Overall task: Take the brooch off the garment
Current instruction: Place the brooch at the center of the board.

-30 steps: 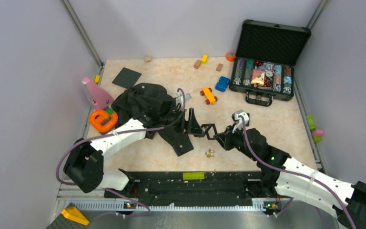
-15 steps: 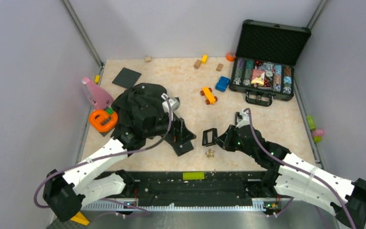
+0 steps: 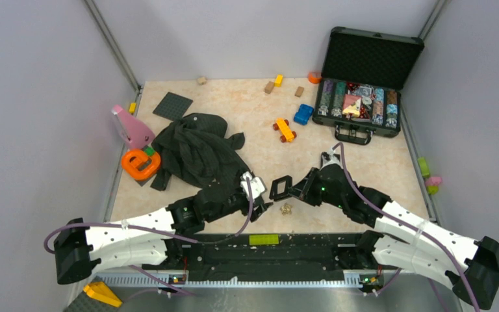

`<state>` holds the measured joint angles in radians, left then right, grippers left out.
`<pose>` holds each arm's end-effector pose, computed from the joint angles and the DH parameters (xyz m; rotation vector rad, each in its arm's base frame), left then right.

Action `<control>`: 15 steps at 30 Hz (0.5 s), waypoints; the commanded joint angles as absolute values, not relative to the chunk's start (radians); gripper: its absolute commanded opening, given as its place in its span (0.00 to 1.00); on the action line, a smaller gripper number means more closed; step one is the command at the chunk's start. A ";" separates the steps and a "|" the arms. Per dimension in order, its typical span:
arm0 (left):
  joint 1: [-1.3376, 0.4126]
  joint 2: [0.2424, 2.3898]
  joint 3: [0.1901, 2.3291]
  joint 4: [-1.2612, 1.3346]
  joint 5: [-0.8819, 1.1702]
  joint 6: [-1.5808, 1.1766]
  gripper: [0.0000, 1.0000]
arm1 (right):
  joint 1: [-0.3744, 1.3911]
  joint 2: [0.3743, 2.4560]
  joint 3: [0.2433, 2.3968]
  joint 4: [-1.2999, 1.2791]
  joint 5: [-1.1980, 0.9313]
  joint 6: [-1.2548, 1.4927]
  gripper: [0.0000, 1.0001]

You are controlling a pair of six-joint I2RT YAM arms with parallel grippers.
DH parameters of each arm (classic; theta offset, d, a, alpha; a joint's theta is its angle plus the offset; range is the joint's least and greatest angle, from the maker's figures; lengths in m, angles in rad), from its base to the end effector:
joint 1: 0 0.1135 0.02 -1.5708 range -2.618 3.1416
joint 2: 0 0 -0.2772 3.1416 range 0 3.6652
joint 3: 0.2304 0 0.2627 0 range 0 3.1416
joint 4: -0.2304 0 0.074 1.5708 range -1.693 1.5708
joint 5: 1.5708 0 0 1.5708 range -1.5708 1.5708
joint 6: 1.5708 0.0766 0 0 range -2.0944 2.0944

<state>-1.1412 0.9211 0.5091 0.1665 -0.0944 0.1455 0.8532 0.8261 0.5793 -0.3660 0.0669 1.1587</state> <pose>0.1134 -0.2301 0.2503 1.0598 1.5276 -0.6153 0.1471 0.1608 0.2265 0.4044 2.3541 1.0049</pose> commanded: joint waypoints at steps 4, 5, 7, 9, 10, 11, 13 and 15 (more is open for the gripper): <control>-1.163 0.963 0.462 0.349 -0.166 0.366 0.90 | 0.843 0.823 0.610 -0.302 0.003 1.237 0.00; -1.163 0.967 0.462 0.353 -0.148 0.369 0.91 | 0.842 0.822 0.611 -0.307 0.004 1.239 0.00; -1.163 0.974 0.462 0.358 -0.125 0.367 0.91 | 0.842 0.821 0.611 -0.312 0.003 1.239 0.00; -1.163 0.987 0.462 0.364 -0.130 0.365 0.90 | 0.842 0.819 0.605 -0.306 0.005 1.242 0.00; -1.163 0.994 0.461 0.368 -0.134 0.368 0.90 | 0.842 0.819 0.604 -0.302 0.005 1.243 0.00; -1.163 1.001 0.460 0.371 -0.141 0.369 0.89 | 0.843 0.817 0.600 -0.298 0.004 1.246 0.00; -1.163 1.014 0.464 0.374 -0.146 0.373 0.89 | 0.841 0.815 0.595 -0.291 -0.021 1.251 0.00; -1.163 1.027 0.467 0.373 -0.143 0.379 0.89 | 0.841 0.813 0.587 -0.278 -0.026 1.258 0.00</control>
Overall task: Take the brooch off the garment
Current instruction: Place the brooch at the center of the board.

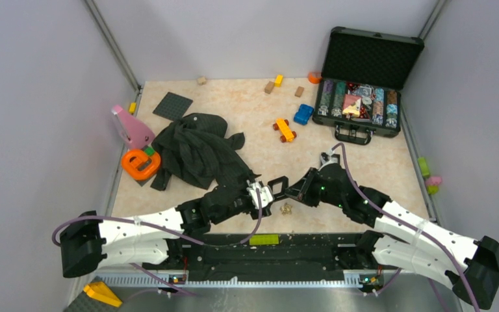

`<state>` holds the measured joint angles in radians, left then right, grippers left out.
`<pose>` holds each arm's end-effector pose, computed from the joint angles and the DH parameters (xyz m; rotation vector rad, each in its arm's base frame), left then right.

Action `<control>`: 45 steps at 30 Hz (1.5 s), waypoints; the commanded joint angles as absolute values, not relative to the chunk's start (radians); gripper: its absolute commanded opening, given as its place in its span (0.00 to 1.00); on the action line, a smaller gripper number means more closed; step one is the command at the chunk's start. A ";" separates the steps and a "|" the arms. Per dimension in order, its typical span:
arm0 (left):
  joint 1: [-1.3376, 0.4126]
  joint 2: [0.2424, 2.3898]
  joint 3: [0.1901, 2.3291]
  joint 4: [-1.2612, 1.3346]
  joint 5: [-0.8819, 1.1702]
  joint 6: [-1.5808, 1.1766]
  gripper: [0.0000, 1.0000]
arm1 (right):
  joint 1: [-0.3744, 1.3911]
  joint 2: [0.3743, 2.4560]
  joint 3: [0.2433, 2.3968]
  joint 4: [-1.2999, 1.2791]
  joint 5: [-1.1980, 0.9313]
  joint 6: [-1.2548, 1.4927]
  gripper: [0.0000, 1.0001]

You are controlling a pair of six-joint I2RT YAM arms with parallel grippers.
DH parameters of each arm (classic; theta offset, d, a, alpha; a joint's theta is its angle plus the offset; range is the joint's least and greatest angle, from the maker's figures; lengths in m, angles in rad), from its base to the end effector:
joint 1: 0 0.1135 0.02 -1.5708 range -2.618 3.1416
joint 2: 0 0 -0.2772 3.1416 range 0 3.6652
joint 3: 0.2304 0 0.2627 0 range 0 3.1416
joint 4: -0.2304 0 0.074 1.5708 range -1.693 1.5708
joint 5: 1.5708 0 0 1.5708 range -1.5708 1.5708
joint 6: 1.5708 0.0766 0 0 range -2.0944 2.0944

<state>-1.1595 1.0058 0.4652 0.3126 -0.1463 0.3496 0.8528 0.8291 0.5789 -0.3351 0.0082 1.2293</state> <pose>0.1172 -0.2409 0.2336 1.1666 1.3952 -0.4460 0.1458 0.1660 0.2295 0.4560 2.3650 1.1110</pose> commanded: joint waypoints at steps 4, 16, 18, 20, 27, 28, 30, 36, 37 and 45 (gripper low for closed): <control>-1.163 1.047 0.475 0.368 -0.144 0.391 0.87 | 0.840 0.807 0.580 -0.269 -0.026 1.264 0.00; -1.163 1.016 0.483 0.331 -0.170 0.424 0.67 | 0.836 0.802 0.569 -0.290 -0.022 1.246 0.00; -1.163 1.004 0.483 0.323 -0.169 0.423 0.67 | 0.835 0.801 0.568 -0.291 -0.021 1.243 0.00; -1.163 0.992 0.482 0.318 -0.163 0.420 0.67 | 0.834 0.800 0.568 -0.301 -0.015 1.239 0.00; -1.163 0.996 0.477 0.313 -0.146 0.423 0.68 | 0.835 0.801 0.567 -0.299 -0.014 1.241 0.00; -1.163 1.002 0.479 0.316 -0.157 0.421 0.68 | 0.835 0.801 0.569 -0.301 -0.014 1.239 0.00; -1.163 1.011 0.484 0.314 -0.182 0.421 0.67 | 0.835 0.802 0.571 -0.302 -0.014 1.238 0.00; -1.163 1.002 0.488 0.313 -0.192 0.423 0.41 | 0.835 0.802 0.571 -0.315 -0.015 1.230 0.00; -1.163 1.001 0.489 0.311 -0.190 0.423 0.41 | 0.835 0.801 0.569 -0.314 -0.014 1.229 0.00; -1.163 0.989 0.498 0.275 -0.168 0.422 0.20 | 0.834 0.807 0.528 -0.273 -0.017 1.218 0.00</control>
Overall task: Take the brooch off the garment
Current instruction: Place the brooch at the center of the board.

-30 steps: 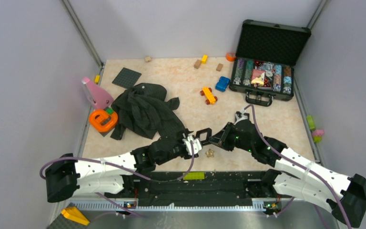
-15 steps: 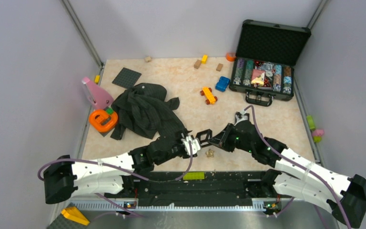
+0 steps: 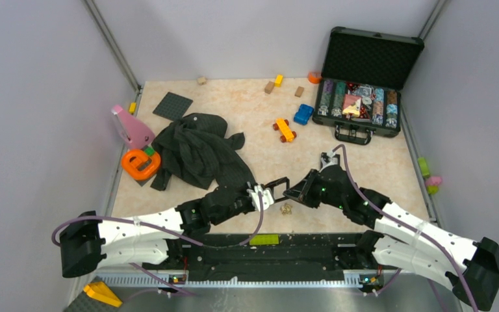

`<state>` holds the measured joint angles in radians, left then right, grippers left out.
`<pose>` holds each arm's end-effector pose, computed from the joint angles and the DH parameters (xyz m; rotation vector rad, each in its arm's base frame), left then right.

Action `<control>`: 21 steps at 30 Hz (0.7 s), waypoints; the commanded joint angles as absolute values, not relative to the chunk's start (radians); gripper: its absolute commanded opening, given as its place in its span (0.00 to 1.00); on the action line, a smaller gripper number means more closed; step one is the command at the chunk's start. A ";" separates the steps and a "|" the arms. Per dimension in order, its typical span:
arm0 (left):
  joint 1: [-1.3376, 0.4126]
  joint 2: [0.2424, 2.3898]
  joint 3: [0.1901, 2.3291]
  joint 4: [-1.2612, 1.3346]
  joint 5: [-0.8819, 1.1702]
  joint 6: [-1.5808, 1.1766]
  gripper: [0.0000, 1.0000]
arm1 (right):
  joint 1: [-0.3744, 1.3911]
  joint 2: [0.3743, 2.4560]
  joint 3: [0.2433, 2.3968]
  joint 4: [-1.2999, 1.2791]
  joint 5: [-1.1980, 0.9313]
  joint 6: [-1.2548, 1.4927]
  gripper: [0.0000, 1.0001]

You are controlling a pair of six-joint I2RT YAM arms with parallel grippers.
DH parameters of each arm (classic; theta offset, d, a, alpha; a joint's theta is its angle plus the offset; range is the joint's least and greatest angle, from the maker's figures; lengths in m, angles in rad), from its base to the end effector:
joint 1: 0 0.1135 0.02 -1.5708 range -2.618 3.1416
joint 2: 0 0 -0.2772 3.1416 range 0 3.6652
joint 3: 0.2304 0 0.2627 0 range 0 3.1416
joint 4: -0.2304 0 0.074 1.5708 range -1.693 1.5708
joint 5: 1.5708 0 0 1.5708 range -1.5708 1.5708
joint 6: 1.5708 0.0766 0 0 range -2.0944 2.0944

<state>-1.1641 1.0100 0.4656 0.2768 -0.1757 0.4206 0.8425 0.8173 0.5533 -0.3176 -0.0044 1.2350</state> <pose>0.1177 -0.2395 0.2276 1.2267 1.3838 -0.3598 0.1453 0.1635 0.2241 0.4671 2.3642 1.1227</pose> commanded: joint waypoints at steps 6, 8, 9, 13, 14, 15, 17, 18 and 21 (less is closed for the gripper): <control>-1.163 1.010 0.524 0.223 -0.152 0.426 0.00 | 0.822 0.817 0.482 -0.216 -0.028 1.207 0.00; -1.163 1.019 0.538 0.193 -0.140 0.424 0.00 | 0.817 0.819 0.470 -0.197 -0.038 1.200 0.00; -1.163 1.025 0.544 0.183 -0.135 0.421 0.00 | 0.814 0.820 0.467 -0.187 -0.040 1.197 0.05; -1.163 1.041 0.574 0.147 -0.183 0.369 0.00 | 0.793 0.836 0.471 -0.214 -0.022 1.144 0.44; -1.163 1.045 0.584 0.131 -0.197 0.354 0.00 | 0.792 0.836 0.477 -0.230 -0.015 1.114 0.48; -1.163 1.048 0.596 0.113 -0.210 0.346 0.00 | 0.790 0.833 0.481 -0.244 -0.005 1.083 0.54; -1.163 1.056 0.631 0.048 -0.238 0.319 0.00 | 0.790 0.808 0.480 -0.253 -0.003 0.997 0.64; -1.163 1.062 0.649 0.015 -0.259 0.311 0.00 | 0.791 0.795 0.476 -0.253 -0.003 0.944 0.66; -1.164 1.084 0.702 -0.109 -0.301 0.280 0.00 | 0.790 0.760 0.456 -0.240 -0.021 0.781 0.68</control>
